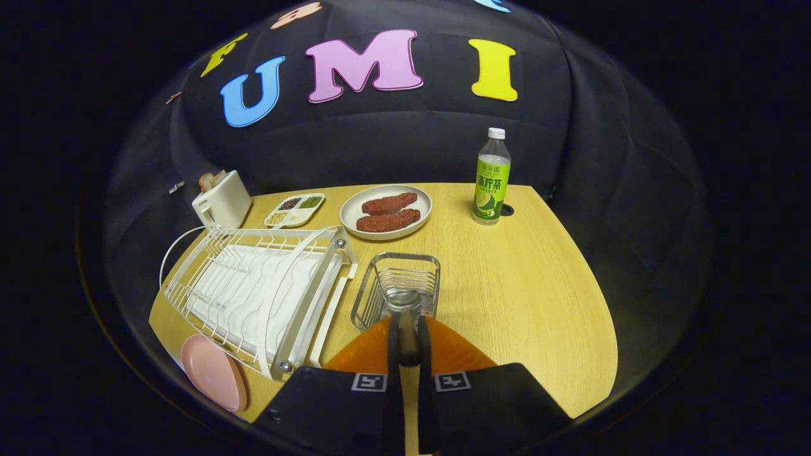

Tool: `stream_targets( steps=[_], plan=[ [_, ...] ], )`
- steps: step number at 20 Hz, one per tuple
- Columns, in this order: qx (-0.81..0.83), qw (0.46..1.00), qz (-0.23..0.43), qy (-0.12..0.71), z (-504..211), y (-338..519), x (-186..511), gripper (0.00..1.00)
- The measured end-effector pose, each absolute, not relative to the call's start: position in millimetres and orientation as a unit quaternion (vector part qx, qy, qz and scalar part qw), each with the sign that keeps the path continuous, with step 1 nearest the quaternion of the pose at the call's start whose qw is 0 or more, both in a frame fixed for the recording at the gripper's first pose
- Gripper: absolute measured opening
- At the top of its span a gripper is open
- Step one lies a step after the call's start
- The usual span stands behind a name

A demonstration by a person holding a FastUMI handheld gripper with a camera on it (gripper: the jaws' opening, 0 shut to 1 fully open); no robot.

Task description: Take the plate from the dish rack, then take the spoon from the basket and place it into the plate.

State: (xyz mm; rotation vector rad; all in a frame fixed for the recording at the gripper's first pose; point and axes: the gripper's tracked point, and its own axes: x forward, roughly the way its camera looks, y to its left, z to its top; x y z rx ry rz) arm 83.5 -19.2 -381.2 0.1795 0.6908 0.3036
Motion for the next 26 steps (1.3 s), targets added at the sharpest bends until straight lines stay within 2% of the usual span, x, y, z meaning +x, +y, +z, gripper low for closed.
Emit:
stream_targets(
  steps=[6, 13, 15, 20, 26],
  plan=[
    [0.107, 0.928, 0.128, 0.333, -358.6, -32.5, 83.0, 0.09],
    [0.105, 0.940, 0.142, 0.290, -267.7, -37.3, 48.8, 0.09],
    [0.107, 0.939, 0.171, 0.278, -235.6, -16.1, 26.7, 0.09],
    [0.127, 0.907, 0.309, 0.256, -186.3, 85.6, -54.5, 0.09],
    [0.110, 0.862, 0.401, 0.289, -225.9, 181.3, -121.4, 0.09]
  ],
)
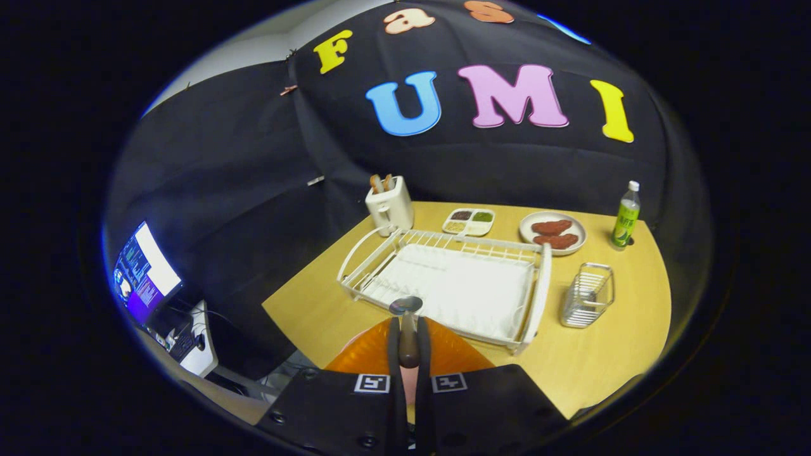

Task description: Take the plate from the dish rack, then take the spoon from the basket and place it into the plate.

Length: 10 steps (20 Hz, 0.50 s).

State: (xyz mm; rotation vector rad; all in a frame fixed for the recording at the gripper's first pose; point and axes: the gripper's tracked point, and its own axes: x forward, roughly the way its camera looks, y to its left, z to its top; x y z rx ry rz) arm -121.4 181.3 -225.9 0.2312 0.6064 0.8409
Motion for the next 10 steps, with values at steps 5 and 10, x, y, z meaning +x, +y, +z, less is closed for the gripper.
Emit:
stream_targets(
  steps=[5, 10],
  plan=[
    [0.081, 0.836, 0.424, 0.339, -290.2, 222.7, -146.9, 0.09],
    [0.068, 0.821, 0.441, 0.356, -316.9, 246.6, -155.6, 0.09]
  ],
)
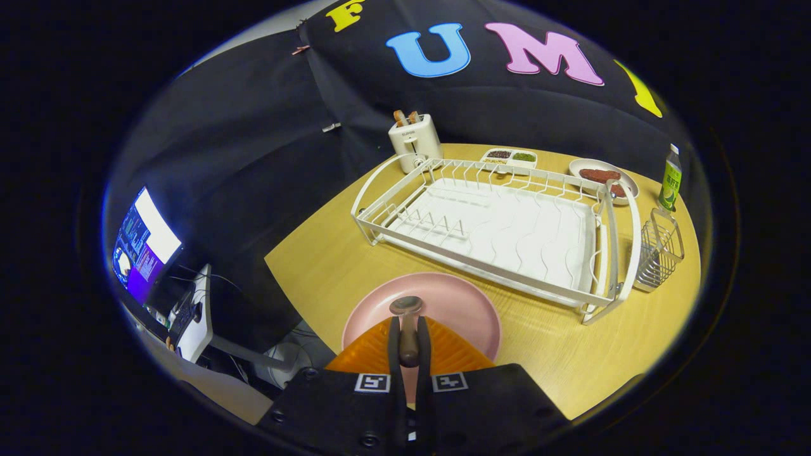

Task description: Take the plate from the dish rack, then take the spoon from the basket and place it into the plate.

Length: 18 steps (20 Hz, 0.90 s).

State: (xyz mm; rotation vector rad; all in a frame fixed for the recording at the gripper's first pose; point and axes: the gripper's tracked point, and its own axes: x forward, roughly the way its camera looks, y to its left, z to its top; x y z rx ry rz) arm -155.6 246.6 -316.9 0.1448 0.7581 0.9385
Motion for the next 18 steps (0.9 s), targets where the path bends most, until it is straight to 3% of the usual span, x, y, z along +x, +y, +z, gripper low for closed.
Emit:
stream_targets(
  steps=[4, 7, 15, 18],
  plan=[
    [0.053, 0.817, 0.451, 0.355, -326.9, 245.9, -156.8, 0.09],
    [0.044, 0.816, 0.446, 0.366, -335.3, 236.3, -153.8, 0.17],
    [0.043, 0.817, 0.441, 0.368, -335.1, 232.2, -149.8, 0.27],
    [0.043, 0.820, 0.437, 0.367, -335.7, 231.5, -146.7, 0.36]
  ],
)
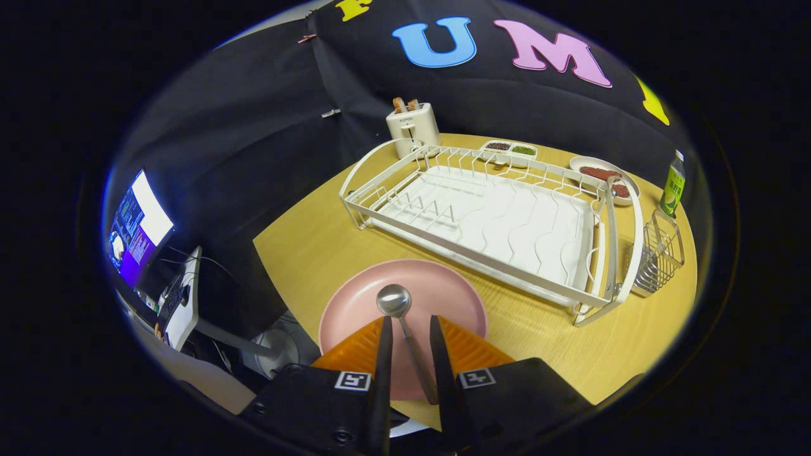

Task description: Take the plate from the dish rack, then take the spoon from the basket and place it into the plate.

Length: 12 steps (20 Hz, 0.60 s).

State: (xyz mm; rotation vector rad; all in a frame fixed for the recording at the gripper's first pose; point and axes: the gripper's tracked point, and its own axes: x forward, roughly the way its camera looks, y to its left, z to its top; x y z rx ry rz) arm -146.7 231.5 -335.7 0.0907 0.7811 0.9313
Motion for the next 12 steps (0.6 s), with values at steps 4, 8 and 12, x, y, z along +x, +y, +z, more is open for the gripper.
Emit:
stream_targets(
  steps=[4, 8, 12],
  plan=[
    [0.056, 0.830, 0.422, 0.360, -327.1, 226.0, -140.6, 0.52],
    [0.064, 0.846, 0.398, 0.349, -313.5, 215.5, -132.2, 0.77],
    [0.063, 0.874, 0.352, 0.328, -289.1, 192.2, -109.9, 0.98]
  ],
)
